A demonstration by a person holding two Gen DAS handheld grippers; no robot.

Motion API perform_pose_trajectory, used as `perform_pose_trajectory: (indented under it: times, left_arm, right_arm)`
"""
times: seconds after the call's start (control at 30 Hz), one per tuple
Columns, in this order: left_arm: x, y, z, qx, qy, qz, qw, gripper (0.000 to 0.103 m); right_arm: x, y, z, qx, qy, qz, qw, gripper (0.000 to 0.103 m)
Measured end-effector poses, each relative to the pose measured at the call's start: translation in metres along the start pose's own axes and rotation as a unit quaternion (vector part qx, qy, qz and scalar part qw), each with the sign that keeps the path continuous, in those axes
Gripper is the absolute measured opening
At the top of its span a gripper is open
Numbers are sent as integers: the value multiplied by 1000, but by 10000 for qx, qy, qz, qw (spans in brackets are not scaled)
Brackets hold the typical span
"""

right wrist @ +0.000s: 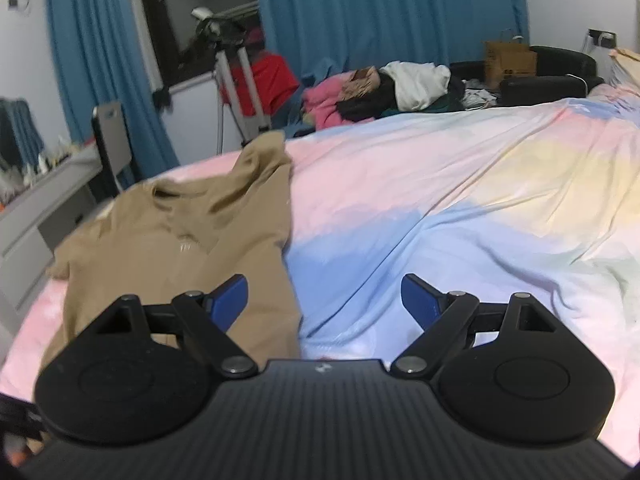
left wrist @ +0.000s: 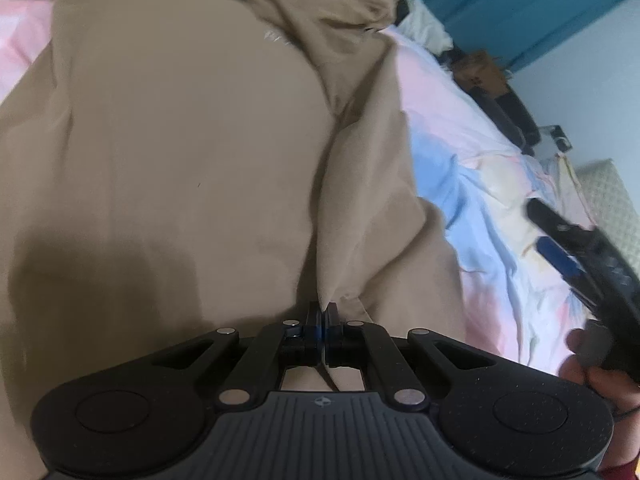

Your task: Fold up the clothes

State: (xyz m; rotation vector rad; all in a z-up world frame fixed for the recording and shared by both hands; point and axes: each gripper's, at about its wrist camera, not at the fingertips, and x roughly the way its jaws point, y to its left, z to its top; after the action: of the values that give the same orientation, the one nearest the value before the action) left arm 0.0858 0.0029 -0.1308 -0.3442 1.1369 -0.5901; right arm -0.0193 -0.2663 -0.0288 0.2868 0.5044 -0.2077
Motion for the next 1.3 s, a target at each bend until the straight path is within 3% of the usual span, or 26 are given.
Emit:
perform_pose_trajectory:
  times: [0.03, 0.1, 0.13, 0.3, 0.4, 0.63, 0.73, 0.77, 0.8, 0.87, 1.0, 1.1, 1.2, 1.3]
  left_arm:
    - [-6, 1, 0, 28, -42, -28, 10000, 5]
    - [-19, 2, 4, 6, -175, -81, 9998, 28]
    - [-26, 3, 8, -28, -264, -117, 9996, 33]
    - [-34, -1, 62, -346, -866, -242, 9953, 70]
    - [-19, -5, 99, -603, -1182, -252, 9908, 78]
    - [83, -15, 167, -980, -1446, 17, 9846, 74]
    - [110, -16, 176, -971, -1360, 103, 9859, 64]
    - [116, -19, 179, -833, -1348, 171, 9872, 47]
    - [122, -25, 182, -607, -1312, 250, 9892, 22]
    - [128, -40, 190, 14, -1224, 608, 9906, 8]
    - [125, -64, 212, 637, -1226, 1145, 9838, 6]
    - [115, -81, 231, 952, -1357, 1708, 9713, 4]
    - [119, -78, 246, 961, -1530, 2278, 9568, 4]
    - [126, -64, 244, 1020, -1501, 2228, 9578, 5]
  right_arm:
    - [0, 3, -1, -2, 29, 17, 10000, 85]
    - [-2, 7, -2, 110, 82, 173, 9998, 85]
    - [-3, 9, -3, 170, 106, 262, 9995, 85]
    - [2, 23, -4, 148, 70, 423, 9990, 85]
    - [13, 24, -3, 300, 41, 405, 9987, 85]
    - [46, 6, -6, 630, 186, 47, 9978, 85]
    - [53, -5, -5, 910, 226, 4, 9956, 85]
    - [55, -7, -5, 982, 228, 10, 9949, 85]
    - [56, -8, -5, 1006, 229, 26, 9947, 85]
    - [60, -8, -6, 1013, 262, 77, 9945, 85]
    - [65, -10, -7, 1125, 331, 222, 9929, 85]
    - [70, -12, -6, 1149, 326, 224, 9926, 85]
    - [76, -12, -7, 1161, 394, 195, 9923, 85]
    - [82, -11, -9, 1114, 456, 206, 9925, 85]
